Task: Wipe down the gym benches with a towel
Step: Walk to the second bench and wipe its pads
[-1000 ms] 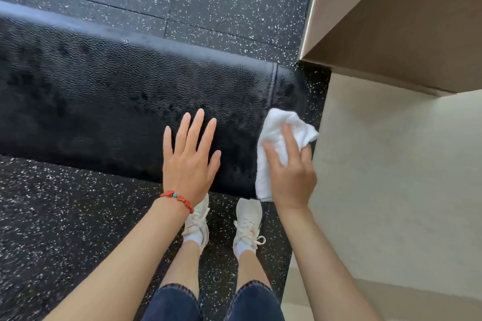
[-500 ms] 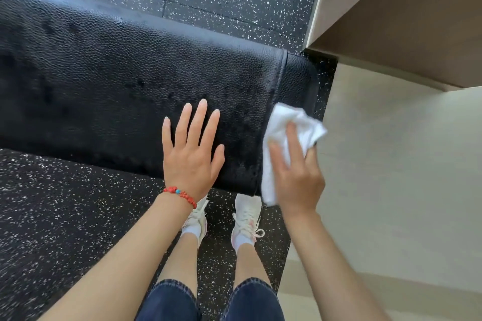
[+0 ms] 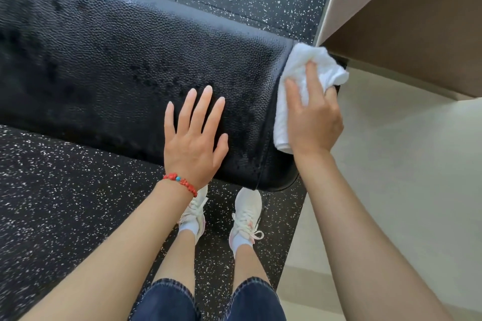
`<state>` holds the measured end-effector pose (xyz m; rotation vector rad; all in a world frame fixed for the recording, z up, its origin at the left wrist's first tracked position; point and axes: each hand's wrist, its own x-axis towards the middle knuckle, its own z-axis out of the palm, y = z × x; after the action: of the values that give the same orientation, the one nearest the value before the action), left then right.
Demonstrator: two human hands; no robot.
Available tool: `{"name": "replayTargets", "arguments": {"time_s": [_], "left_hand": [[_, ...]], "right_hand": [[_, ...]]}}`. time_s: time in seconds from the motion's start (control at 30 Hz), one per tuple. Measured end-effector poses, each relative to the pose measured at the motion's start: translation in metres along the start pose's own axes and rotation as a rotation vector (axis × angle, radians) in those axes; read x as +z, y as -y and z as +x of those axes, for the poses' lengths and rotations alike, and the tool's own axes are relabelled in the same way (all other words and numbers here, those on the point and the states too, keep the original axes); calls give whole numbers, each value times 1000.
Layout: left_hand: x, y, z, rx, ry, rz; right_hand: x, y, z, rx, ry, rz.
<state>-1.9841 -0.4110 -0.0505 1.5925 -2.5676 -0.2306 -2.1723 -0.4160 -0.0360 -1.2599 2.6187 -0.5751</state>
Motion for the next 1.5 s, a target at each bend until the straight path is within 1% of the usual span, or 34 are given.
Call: {"name": "replayTargets", "arguments": {"time_s": [0.07, 0.17, 0.27, 0.37, 0.43, 0.5, 0.6, 0.7, 0.73, 0.83, 0.9, 1.0, 1.07, 1.13, 1.2, 1.27, 1.37, 1.4, 1.43, 1.5], "left_hand": [[-4, -1, 1, 0, 11, -19], [-10, 1, 3, -11, -2, -71], [-16, 15, 4, -35, -34, -44], [-19, 43, 9, -75, -35, -10], [-20, 64, 14, -80, -43, 9], [-20, 82, 19, -70, -53, 24], [-17, 93, 21, -43, -64, 21], [-15, 93, 20, -42, -79, 9], [-16, 93, 21, -42, -74, 4], [-19, 94, 22, -44, -54, -18], [-23, 94, 22, -42, -27, -35], [-30, 101, 23, -11, -24, -63], [-33, 115, 24, 4, -43, -55], [-34, 135, 28, -10, -65, -28], [-34, 153, 30, -32, -57, 0], [-31, 165, 32, -30, -46, 26], [-27, 167, 32, -11, -56, 40], [-26, 167, 32, -14, -68, 38], [-25, 166, 32, -16, -77, 37], [-24, 167, 31, -12, -88, 43]], "right_hand": [[-6, 0, -19, -9, -21, 77], [-7, 5, -53, -150, -96, 93], [-1, 14, -76, -302, -49, -68], [10, 21, -53, -373, -99, -232], [18, 35, -14, -324, -155, -243], [26, 52, 22, -261, -177, -173], [34, 63, 33, -253, -209, -214], [32, 57, 3, -286, -288, -282], [32, 54, -13, -304, -284, -288], [31, 48, -70, -350, -189, -309], [29, 47, -98, -337, -149, -324], [27, 53, -95, -330, -167, -332], [32, 66, -71, -262, -189, -328], [37, 86, -30, -91, -203, -252], [43, 101, 3, 44, -129, -261], [50, 103, 13, 76, -81, -275], [52, 112, 5, 130, -137, -268], [57, 121, 2, 106, -155, -272], [65, 135, -1, 34, -164, -292], [81, 167, -1, -183, -183, -322]]}}
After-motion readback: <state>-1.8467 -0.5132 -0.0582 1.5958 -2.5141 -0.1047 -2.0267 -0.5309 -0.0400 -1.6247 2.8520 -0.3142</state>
